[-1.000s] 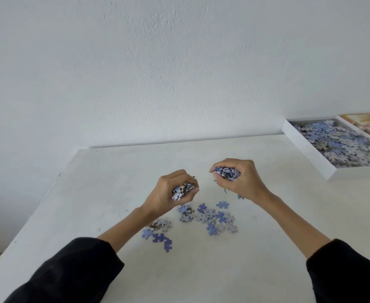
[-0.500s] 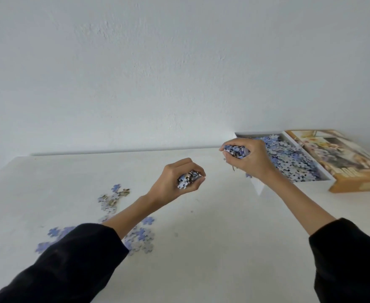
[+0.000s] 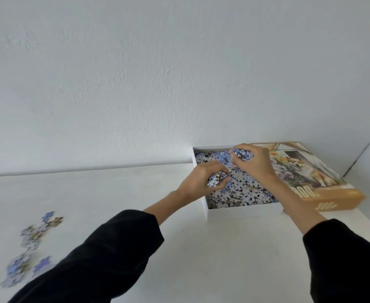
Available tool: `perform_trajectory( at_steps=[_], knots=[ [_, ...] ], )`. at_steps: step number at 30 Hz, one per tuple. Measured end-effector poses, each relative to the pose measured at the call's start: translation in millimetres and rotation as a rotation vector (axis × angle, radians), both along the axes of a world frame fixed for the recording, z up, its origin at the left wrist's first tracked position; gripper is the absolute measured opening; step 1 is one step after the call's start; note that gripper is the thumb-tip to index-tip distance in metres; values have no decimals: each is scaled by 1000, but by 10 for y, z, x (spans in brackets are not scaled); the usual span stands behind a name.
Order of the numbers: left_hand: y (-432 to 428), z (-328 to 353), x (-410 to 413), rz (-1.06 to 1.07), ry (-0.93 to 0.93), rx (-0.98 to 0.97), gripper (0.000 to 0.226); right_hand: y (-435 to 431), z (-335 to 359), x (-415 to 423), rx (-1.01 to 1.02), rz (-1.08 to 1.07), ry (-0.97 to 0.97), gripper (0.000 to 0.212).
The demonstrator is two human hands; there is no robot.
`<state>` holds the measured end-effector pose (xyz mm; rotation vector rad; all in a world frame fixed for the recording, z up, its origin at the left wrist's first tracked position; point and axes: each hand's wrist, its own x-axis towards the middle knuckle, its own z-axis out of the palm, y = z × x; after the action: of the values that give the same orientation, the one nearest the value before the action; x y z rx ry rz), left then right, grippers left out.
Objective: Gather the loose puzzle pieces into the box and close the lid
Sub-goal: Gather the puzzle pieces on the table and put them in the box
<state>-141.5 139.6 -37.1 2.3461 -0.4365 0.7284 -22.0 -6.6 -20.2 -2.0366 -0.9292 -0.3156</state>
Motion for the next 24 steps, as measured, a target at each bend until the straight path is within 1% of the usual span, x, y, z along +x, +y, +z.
perform_trajectory(
  at_steps=[4,7,11,13,16,19,20,21,24],
  knots=[
    [-65,-75,379,16,70,52,13,-14,-175,194,2,-38,104,21],
    [-15,-192,561,84,74,129,18,-12,-280,313,32,-11,212,20],
    [46,-275,691,86,106,186,24,3,-354,472,58,28,186,21],
    [50,-281,713,81,130,161,28,33,-392,524,53,31,177,25],
    [56,-303,684,115,157,120,33,80,-452,544,102,26,191,23],
    [39,-354,610,160,200,156,44,77,-483,536,141,-25,179,35],
    [22,-373,588,183,214,160,46,72,-493,549,104,-51,143,38],
    [8,-395,572,212,232,170,46,68,-503,566,25,-77,109,38],
    [-18,-474,558,318,347,283,52,66,-552,606,-367,-137,78,28]
  ],
)
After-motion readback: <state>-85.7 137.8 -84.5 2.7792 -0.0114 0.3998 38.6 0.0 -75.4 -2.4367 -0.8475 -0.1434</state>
